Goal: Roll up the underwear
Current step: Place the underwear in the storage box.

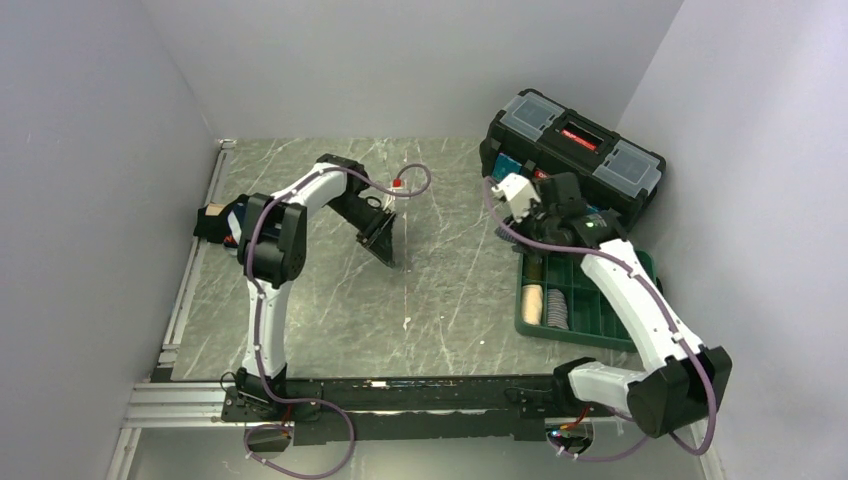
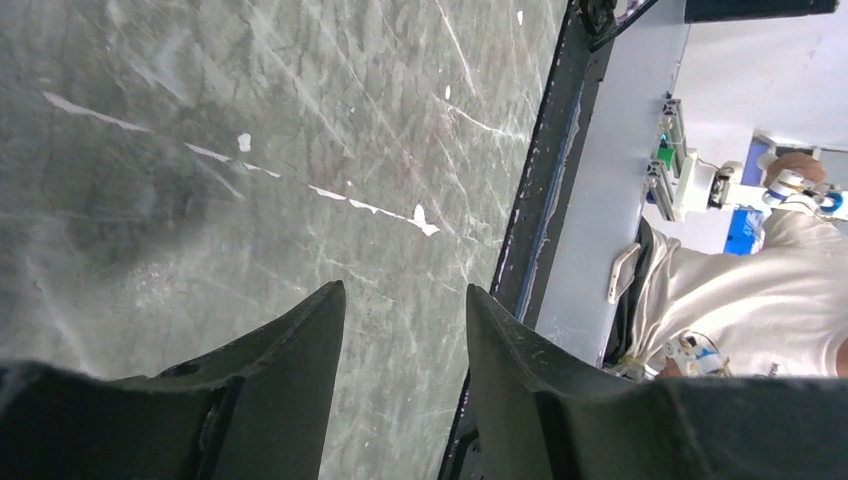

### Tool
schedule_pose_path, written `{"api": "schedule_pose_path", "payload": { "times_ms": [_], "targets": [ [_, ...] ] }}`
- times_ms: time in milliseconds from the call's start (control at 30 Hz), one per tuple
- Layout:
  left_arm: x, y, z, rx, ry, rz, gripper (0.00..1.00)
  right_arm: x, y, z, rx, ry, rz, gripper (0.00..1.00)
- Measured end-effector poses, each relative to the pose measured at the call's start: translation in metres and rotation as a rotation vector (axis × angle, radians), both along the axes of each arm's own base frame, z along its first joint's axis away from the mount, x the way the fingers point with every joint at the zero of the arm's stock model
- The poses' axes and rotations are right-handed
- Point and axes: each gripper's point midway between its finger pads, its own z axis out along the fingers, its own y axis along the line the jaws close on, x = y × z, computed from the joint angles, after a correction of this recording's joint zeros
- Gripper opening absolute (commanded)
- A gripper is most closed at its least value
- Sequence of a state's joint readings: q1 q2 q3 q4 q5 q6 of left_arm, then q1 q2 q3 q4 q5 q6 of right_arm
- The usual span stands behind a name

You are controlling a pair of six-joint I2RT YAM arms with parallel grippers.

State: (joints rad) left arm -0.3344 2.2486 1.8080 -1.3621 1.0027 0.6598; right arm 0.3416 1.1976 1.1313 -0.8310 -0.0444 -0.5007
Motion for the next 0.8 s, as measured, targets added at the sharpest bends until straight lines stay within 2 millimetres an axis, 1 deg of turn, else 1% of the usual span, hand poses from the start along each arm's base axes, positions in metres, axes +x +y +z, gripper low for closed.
{"api": "schedule_pose_path", "payload": {
  "times_ms": [33,67,167,233,333,433,633,700,800],
  "targets": [
    [-0.002,0.001,0.001,0.006,-0.004,0.006,0.55,0.001,-0.01,0.002,-0.004,-0.007,-0.043,0.0],
    [-0.003,0.003,0.002,0.016,-0.016,0.019,0.57,0.002,-0.025,0.006,-0.007,-0.016,-0.106,0.0],
    [-0.006,0.009,0.007,0.048,-0.059,0.041,0.61,0.0,-0.054,0.013,-0.006,-0.031,-0.236,0.0],
    [-0.005,0.013,0.012,0.07,-0.106,0.058,0.64,-0.004,-0.072,0.017,0.001,-0.04,-0.319,0.0],
    [-0.001,0.02,0.02,0.107,-0.208,0.09,0.7,-0.01,-0.093,0.022,0.014,-0.05,-0.419,0.0],
    [0.005,0.027,0.029,0.144,-0.309,0.128,0.75,-0.016,-0.107,0.024,0.026,-0.05,-0.49,0.0],
    [0.025,0.042,0.042,0.223,-0.489,0.209,0.81,-0.026,-0.127,0.024,0.059,-0.041,-0.601,0.0],
    [0.03,0.048,0.044,0.248,-0.536,0.232,0.82,-0.028,-0.13,0.019,0.07,-0.027,-0.626,0.0],
    [0.037,0.054,0.046,0.281,-0.589,0.265,0.83,-0.032,-0.131,0.006,0.096,0.014,-0.654,0.0]
  ]
}}
